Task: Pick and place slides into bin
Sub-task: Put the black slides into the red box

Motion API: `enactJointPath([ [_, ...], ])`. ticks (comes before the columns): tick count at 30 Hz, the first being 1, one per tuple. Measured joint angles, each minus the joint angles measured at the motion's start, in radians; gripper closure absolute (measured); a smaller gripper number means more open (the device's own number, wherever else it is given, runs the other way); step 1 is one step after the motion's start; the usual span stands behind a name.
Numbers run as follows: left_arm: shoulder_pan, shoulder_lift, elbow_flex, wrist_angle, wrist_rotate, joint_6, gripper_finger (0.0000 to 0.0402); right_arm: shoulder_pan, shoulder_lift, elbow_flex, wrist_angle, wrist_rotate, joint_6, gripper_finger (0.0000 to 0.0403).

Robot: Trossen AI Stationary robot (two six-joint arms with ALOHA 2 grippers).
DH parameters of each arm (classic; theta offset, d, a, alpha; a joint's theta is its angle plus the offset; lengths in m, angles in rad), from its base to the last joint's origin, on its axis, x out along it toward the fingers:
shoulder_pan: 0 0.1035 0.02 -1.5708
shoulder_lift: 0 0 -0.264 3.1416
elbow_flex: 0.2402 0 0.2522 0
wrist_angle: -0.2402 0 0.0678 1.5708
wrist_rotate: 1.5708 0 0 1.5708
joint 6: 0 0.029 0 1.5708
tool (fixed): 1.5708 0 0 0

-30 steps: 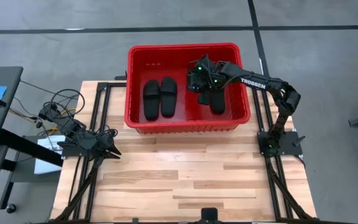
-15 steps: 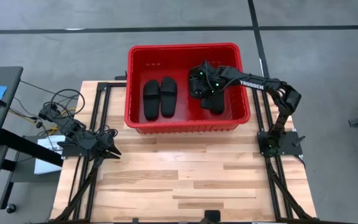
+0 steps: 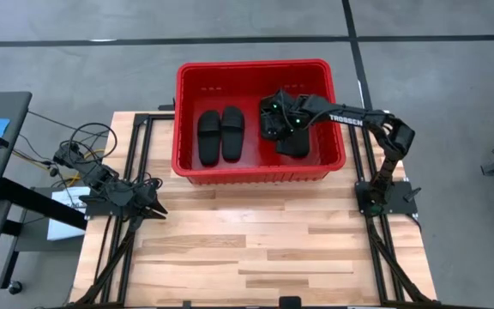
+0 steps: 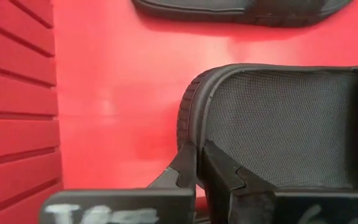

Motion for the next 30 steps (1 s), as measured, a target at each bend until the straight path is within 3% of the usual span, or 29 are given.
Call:
enactJointPath([
  [13, 0.000, 0.000, 0.000, 0.000, 0.000, 0.000, 0.0320, 0.009, 0.000, 0.000, -0.042, 0.005, -0.001, 0.0400],
  [30, 0.000, 0.000, 0.000, 0.000, 0.000, 0.000, 0.0320, 0.009, 0.000, 0.000, -0.040, 0.030, -0.008, 0.0337],
])
